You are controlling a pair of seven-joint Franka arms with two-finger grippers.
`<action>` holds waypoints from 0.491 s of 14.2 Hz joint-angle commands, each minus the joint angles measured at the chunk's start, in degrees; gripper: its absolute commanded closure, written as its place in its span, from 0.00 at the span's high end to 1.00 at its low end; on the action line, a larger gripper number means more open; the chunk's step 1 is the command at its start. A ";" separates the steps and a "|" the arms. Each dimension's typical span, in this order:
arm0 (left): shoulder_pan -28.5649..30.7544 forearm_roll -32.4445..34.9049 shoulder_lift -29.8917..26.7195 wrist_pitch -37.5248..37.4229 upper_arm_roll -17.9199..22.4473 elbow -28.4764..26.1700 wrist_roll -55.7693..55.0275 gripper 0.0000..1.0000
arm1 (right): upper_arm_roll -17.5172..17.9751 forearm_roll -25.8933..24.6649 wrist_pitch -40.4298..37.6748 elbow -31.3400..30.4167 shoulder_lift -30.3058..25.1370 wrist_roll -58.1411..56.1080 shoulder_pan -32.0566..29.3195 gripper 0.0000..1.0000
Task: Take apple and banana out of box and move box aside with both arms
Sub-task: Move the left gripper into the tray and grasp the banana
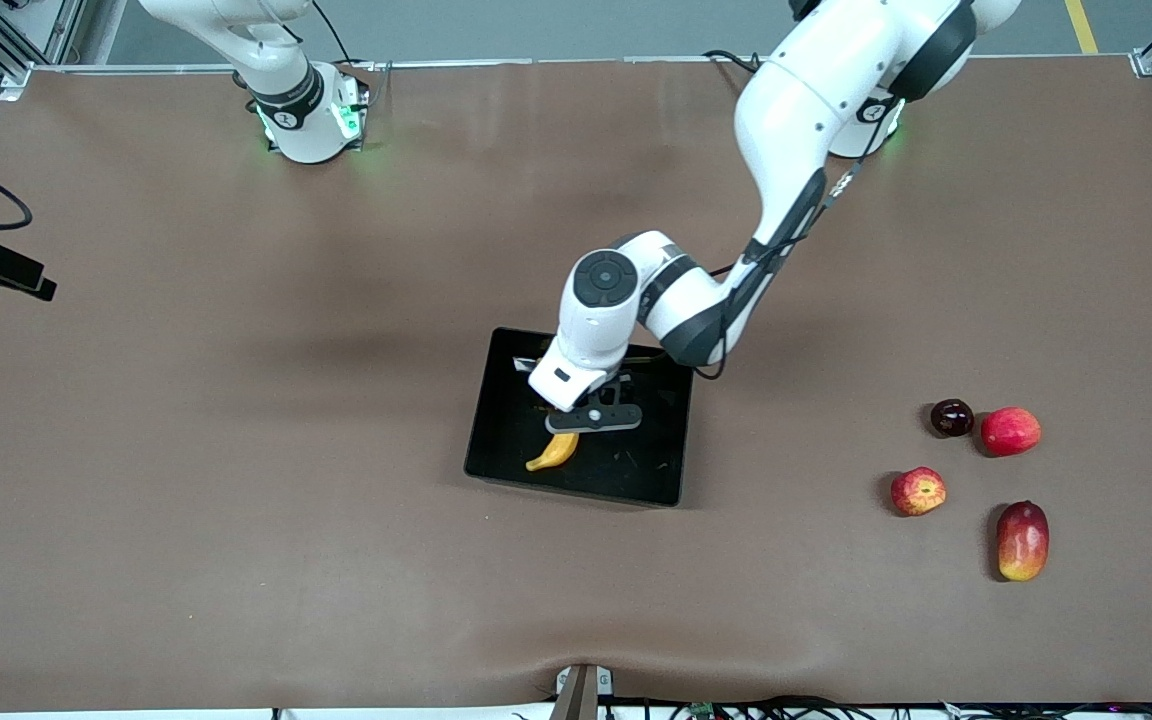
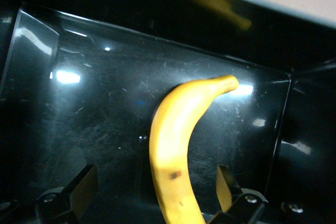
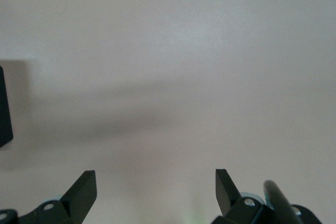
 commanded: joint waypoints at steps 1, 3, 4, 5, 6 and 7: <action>-1.47 1.27 2.13 0.72 1.87 2.01 3.22 1.00 | 0.11 0.55 -0.79 0.94 0.97 -0.03 -0.40 1.00; -1.65 1.27 3.01 0.98 1.88 2.10 5.26 1.00 | 0.11 0.55 -0.87 0.94 1.23 -0.03 -0.14 1.00; -1.65 1.27 3.45 2.11 1.88 1.92 5.08 1.00 | 0.11 0.55 -1.05 0.86 1.32 -0.03 -0.13 1.00; -1.65 1.27 3.63 2.82 1.88 1.92 5.00 1.00 | 0.11 0.55 -1.05 0.68 1.32 -0.03 -0.05 1.00; -1.65 1.36 3.89 2.91 1.88 1.83 5.00 1.00 | 0.11 0.55 -1.05 0.68 1.49 -0.12 -0.13 1.00; -1.65 1.36 4.07 2.91 1.88 1.83 5.00 0.93 | 0.11 0.55 -1.05 0.68 1.84 -0.03 0.04 1.00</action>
